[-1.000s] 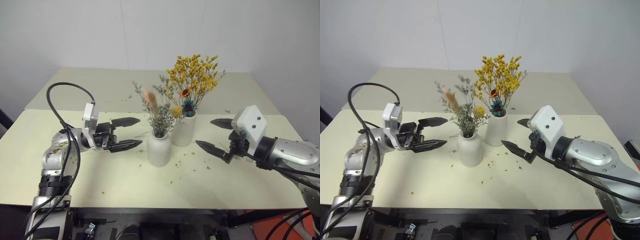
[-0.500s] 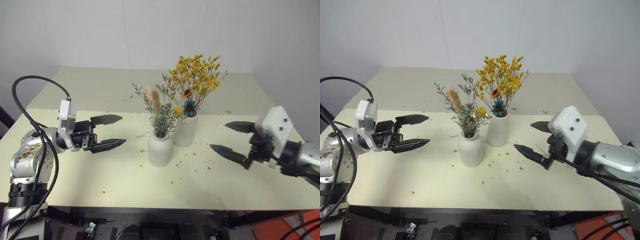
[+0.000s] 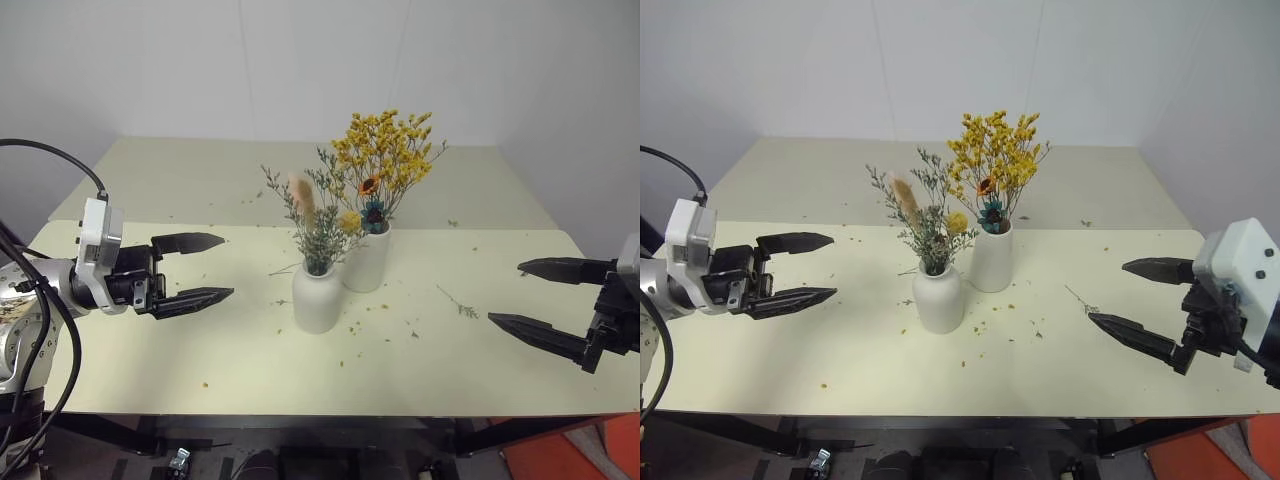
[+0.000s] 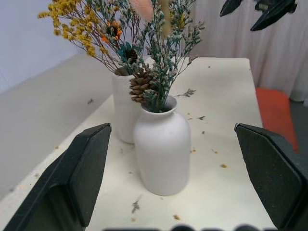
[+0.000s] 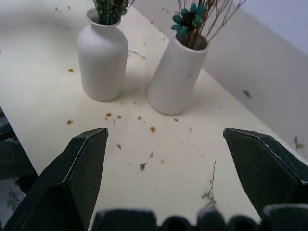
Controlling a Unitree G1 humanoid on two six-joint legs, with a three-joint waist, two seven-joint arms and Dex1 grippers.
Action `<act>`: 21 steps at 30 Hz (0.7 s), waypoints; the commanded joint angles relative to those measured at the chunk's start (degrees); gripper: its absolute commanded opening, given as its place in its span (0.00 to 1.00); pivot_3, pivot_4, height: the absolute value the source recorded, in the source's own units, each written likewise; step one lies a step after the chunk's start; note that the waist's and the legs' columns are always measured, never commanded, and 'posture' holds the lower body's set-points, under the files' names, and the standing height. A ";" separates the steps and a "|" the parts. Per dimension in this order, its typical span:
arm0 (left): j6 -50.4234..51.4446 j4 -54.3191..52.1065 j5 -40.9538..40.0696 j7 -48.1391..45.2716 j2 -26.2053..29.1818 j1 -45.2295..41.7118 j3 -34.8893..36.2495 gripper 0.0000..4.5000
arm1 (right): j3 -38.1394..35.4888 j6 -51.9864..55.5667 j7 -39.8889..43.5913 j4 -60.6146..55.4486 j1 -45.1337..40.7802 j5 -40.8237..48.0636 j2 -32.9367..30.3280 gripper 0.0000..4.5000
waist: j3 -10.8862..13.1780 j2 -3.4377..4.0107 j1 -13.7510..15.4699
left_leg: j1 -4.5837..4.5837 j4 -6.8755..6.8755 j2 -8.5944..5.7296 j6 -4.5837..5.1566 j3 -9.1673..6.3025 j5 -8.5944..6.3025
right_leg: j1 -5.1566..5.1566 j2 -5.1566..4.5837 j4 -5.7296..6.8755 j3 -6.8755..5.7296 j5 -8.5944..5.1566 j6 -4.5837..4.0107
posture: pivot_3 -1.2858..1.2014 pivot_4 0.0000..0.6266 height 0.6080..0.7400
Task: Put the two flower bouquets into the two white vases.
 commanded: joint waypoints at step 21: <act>0.40 -4.68 -4.43 6.53 -1.64 -1.16 2.01 1.00 | -2.03 -7.04 3.47 -0.49 2.02 0.29 1.65 1.00 | -0.01 -0.01 0.03 | -0.03 0.00 0.00 0.00 0.01 0.00 | 0.00 0.01 -0.01 0.00 0.00 0.00 | 0.52 0.24 1.00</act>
